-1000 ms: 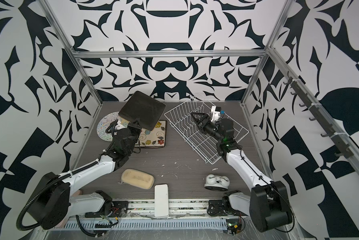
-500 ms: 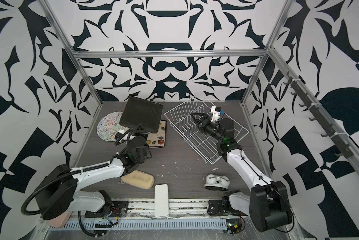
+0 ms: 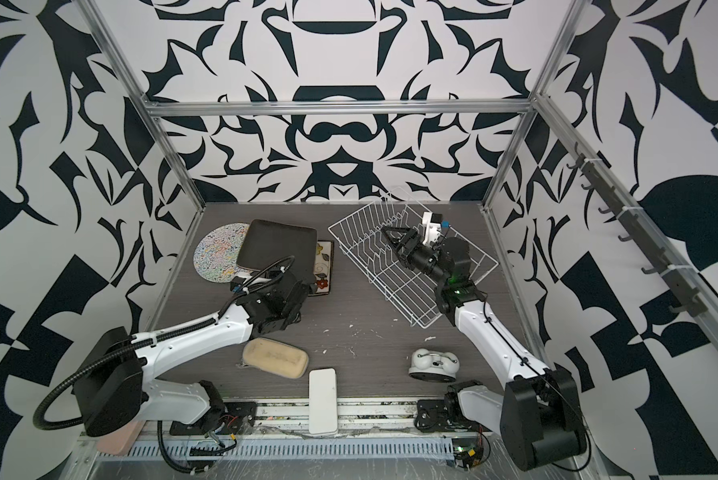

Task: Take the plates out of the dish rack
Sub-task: 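Carry the dark plate with the left gripper over the floral plate stack, then lower the dark plate flat onto the floral plates with the left gripper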

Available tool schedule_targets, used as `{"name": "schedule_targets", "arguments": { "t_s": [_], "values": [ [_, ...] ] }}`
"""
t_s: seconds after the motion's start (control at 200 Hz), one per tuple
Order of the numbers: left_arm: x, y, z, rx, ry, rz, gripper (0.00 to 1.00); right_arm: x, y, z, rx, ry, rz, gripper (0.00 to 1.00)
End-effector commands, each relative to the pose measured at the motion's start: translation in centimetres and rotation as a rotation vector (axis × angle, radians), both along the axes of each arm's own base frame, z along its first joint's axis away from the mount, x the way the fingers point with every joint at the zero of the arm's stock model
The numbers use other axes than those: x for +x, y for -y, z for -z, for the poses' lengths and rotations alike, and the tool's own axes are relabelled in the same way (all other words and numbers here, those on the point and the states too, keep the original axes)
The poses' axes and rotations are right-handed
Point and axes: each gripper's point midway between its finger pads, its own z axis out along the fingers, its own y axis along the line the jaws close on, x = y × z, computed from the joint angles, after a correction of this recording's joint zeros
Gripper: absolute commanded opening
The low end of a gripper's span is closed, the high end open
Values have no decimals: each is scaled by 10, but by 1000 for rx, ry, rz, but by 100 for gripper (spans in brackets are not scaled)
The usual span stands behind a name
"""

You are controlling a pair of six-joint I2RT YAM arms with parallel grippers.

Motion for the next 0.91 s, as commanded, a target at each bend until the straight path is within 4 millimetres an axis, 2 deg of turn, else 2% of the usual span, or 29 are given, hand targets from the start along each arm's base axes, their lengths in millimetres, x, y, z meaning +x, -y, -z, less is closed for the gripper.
{"name": "schedule_targets", "arguments": {
  "t_s": [0.0, 0.26, 0.51, 0.9],
  "values": [
    [-14, -28, -12, -235, 102, -196, 0, -1, 1, -14, -5, 61, -1, 71],
    [-10, -24, 0, -246, 74, -186, 0, 0, 1, -11, -6, 54, 3, 70],
    [17, -9, 8, -300, 109, -72, 0, 0, 1, -9, -11, 50, 2, 70],
    [30, 0, 17, -297, 83, -35, 0, 1, 1, -8, -15, 46, 0, 70]
  ]
}}
